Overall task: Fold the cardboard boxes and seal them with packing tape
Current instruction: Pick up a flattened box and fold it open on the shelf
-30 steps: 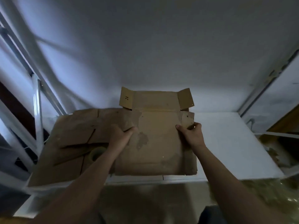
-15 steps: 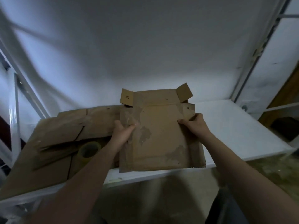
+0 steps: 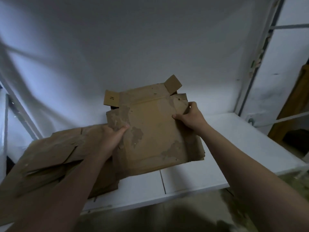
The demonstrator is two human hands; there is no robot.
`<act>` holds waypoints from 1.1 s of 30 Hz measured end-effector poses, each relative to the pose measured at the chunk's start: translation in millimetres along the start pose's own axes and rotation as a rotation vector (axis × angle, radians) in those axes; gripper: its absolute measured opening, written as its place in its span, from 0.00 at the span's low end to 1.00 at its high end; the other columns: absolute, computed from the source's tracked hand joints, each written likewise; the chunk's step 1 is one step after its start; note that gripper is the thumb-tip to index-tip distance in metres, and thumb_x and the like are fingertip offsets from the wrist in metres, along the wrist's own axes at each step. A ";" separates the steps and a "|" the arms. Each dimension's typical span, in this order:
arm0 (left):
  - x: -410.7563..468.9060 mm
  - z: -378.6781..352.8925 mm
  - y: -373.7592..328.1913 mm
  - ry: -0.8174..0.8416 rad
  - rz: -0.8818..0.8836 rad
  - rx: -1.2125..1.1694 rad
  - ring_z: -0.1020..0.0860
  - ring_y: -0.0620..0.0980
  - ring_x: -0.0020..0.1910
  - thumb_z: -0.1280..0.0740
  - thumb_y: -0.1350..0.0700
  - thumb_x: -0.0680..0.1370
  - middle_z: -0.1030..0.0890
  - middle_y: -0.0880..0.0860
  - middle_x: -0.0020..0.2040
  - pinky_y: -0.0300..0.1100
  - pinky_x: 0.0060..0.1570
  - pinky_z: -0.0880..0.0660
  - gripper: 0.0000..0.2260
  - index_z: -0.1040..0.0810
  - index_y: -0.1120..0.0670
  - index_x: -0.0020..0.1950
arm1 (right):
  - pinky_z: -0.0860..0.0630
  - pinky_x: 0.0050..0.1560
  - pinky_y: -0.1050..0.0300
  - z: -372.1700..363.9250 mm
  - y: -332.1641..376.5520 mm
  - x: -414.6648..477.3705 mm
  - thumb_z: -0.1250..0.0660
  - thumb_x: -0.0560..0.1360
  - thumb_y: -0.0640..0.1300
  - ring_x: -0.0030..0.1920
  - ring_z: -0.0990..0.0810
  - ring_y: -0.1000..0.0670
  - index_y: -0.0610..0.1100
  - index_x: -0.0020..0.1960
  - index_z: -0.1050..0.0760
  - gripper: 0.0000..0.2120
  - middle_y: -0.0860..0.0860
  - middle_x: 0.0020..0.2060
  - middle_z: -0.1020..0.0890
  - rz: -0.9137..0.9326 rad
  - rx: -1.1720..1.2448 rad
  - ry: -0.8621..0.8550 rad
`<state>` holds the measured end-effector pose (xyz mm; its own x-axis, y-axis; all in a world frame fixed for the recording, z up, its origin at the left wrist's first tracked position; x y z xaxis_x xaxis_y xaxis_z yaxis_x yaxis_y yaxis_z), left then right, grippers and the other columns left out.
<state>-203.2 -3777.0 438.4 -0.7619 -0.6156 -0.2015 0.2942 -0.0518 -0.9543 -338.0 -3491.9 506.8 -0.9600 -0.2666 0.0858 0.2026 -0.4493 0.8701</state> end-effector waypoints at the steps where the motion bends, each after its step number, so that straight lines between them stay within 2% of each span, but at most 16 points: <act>1: 3.2 -5.9 -7.0 -0.018 0.009 -0.027 0.23 0.57 0.62 0.24 0.26 0.56 0.25 0.52 0.69 0.57 0.59 0.22 0.59 0.41 0.50 0.79 | 0.27 0.57 0.51 7.5 4.7 10.2 0.24 0.74 0.51 0.66 0.25 0.42 0.43 0.72 0.39 0.35 0.45 0.68 0.26 0.026 -0.012 0.000; 3: 4.7 -20.7 -24.7 -0.052 -0.019 -0.058 0.24 0.55 0.60 0.24 0.30 0.64 0.28 0.53 0.70 0.48 0.49 0.22 0.53 0.45 0.51 0.79 | 0.27 0.58 0.51 25.7 15.4 28.8 0.26 0.76 0.49 0.66 0.25 0.42 0.43 0.73 0.37 0.31 0.45 0.68 0.26 0.076 -0.020 -0.030; 5: 9.6 -36.8 -37.9 -0.090 -0.048 -0.053 0.26 0.53 0.56 0.28 0.37 0.74 0.30 0.53 0.68 0.45 0.44 0.26 0.42 0.46 0.53 0.78 | 0.27 0.58 0.52 46.7 25.6 43.2 0.29 0.79 0.47 0.64 0.24 0.43 0.44 0.72 0.34 0.25 0.46 0.66 0.24 0.125 -0.001 -0.090; 8: 13.4 -54.7 -52.2 -0.116 -0.036 -0.061 0.25 0.54 0.56 0.29 0.36 0.75 0.28 0.54 0.67 0.44 0.42 0.25 0.40 0.43 0.54 0.78 | 0.27 0.55 0.53 73.9 37.6 60.8 0.32 0.81 0.45 0.59 0.23 0.46 0.43 0.68 0.28 0.17 0.49 0.57 0.23 0.197 0.044 -0.153; 10: 11.7 -60.9 -57.9 -0.130 0.009 -0.044 0.22 0.58 0.56 0.29 0.34 0.73 0.24 0.55 0.66 0.50 0.48 0.20 0.40 0.36 0.57 0.76 | 0.28 0.52 0.55 84.5 50.0 68.1 0.33 0.81 0.43 0.53 0.24 0.48 0.43 0.64 0.25 0.13 0.51 0.52 0.24 0.260 0.061 -0.156; 12: 5.7 -67.6 -64.1 -0.153 0.015 0.029 0.21 0.61 0.58 0.31 0.41 0.78 0.22 0.59 0.63 0.51 0.56 0.22 0.31 0.30 0.63 0.70 | 0.28 0.50 0.55 89.7 64.4 72.7 0.31 0.80 0.41 0.50 0.23 0.48 0.43 0.58 0.23 0.08 0.50 0.48 0.22 0.373 0.056 -0.137; 13: -0.7 -70.2 -68.8 -0.179 0.017 0.070 0.22 0.63 0.60 0.32 0.45 0.80 0.23 0.61 0.64 0.50 0.57 0.24 0.27 0.29 0.64 0.70 | 0.27 0.50 0.54 90.6 71.9 73.7 0.31 0.79 0.41 0.49 0.22 0.49 0.43 0.56 0.23 0.06 0.50 0.47 0.21 0.440 0.040 -0.126; 15: -10.1 -71.6 -79.2 -0.246 0.011 0.116 0.26 0.64 0.66 0.33 0.49 0.81 0.27 0.64 0.69 0.48 0.56 0.27 0.27 0.34 0.65 0.74 | 0.28 0.50 0.55 92.9 84.8 73.1 0.31 0.79 0.40 0.49 0.23 0.50 0.44 0.54 0.24 0.04 0.51 0.47 0.21 0.557 -0.003 -0.103; 16: -16.5 -69.0 -86.2 -0.271 -0.006 0.125 0.28 0.63 0.69 0.33 0.50 0.82 0.30 0.63 0.72 0.46 0.57 0.30 0.30 0.39 0.64 0.77 | 0.28 0.51 0.55 95.0 89.4 71.8 0.32 0.79 0.40 0.51 0.23 0.50 0.45 0.53 0.24 0.04 0.51 0.48 0.21 0.604 -0.024 -0.096; 18: -32.9 -64.5 -102.5 -0.275 -0.073 0.125 0.31 0.61 0.71 0.34 0.49 0.82 0.34 0.61 0.76 0.47 0.64 0.31 0.33 0.46 0.59 0.80 | 0.25 0.55 0.51 102.9 93.7 71.2 0.32 0.80 0.40 0.55 0.21 0.48 0.47 0.54 0.24 0.05 0.50 0.51 0.19 0.664 -0.057 -0.092; 19: -39.1 -63.0 -108.8 -0.263 -0.106 0.119 0.30 0.61 0.71 0.34 0.48 0.82 0.33 0.60 0.75 0.50 0.67 0.30 0.32 0.45 0.56 0.80 | 0.25 0.57 0.51 108.3 93.7 71.1 0.32 0.80 0.40 0.57 0.21 0.47 0.47 0.56 0.23 0.06 0.49 0.53 0.18 0.685 -0.076 -0.090; 23: -69.6 -79.4 -131.5 -0.187 -0.221 0.111 0.25 0.57 0.64 0.35 0.46 0.82 0.25 0.54 0.67 0.54 0.61 0.24 0.20 0.32 0.49 0.72 | 0.24 0.55 0.54 131.4 83.3 67.7 0.32 0.79 0.38 0.55 0.19 0.47 0.46 0.59 0.20 0.10 0.50 0.54 0.16 0.795 -0.229 -0.117; 26: -88.9 -108.6 -147.9 -0.136 -0.301 0.118 0.22 0.56 0.60 0.36 0.48 0.82 0.21 0.52 0.60 0.56 0.59 0.22 0.13 0.28 0.47 0.67 | 0.22 0.60 0.47 144.8 66.9 61.9 0.34 0.77 0.33 0.57 0.18 0.46 0.47 0.61 0.18 0.17 0.50 0.56 0.15 0.879 -0.322 -0.143; 28: -93.4 -128.8 -155.2 -0.108 -0.363 0.131 0.21 0.55 0.58 0.37 0.49 0.83 0.21 0.53 0.59 0.55 0.57 0.21 0.12 0.26 0.46 0.66 | 0.21 0.57 0.43 151.6 53.4 62.0 0.34 0.77 0.33 0.55 0.19 0.45 0.48 0.62 0.18 0.17 0.51 0.55 0.15 0.950 -0.396 -0.151; 31: -89.5 -156.7 -163.1 -0.088 -0.498 0.144 0.21 0.51 0.54 0.36 0.52 0.83 0.22 0.51 0.58 0.54 0.54 0.21 0.11 0.26 0.45 0.66 | 0.21 0.46 0.45 160.2 32.1 63.6 0.33 0.79 0.35 0.48 0.20 0.46 0.49 0.61 0.17 0.15 0.52 0.52 0.15 1.054 -0.492 -0.171; 33: -81.9 -174.4 -165.1 -0.080 -0.581 0.153 0.22 0.49 0.57 0.35 0.52 0.82 0.24 0.49 0.60 0.48 0.52 0.21 0.13 0.26 0.44 0.67 | 0.22 0.43 0.45 166.2 18.4 63.3 0.32 0.79 0.36 0.46 0.21 0.45 0.49 0.60 0.17 0.13 0.51 0.52 0.14 1.109 -0.504 -0.193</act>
<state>-290.1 -3580.9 573.9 -0.7787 -0.5094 0.3663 -0.0731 -0.5062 -0.8593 -427.2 -3375.3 608.9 -0.2257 -0.6024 0.7656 0.9365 -0.3506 0.0002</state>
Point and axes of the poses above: each hand's wrist, its own x-axis towards the middle knuckle, its own z-axis out of the back of the hand, y = z × x, the point moved 2 cm from there along x, towards the middle knuckle
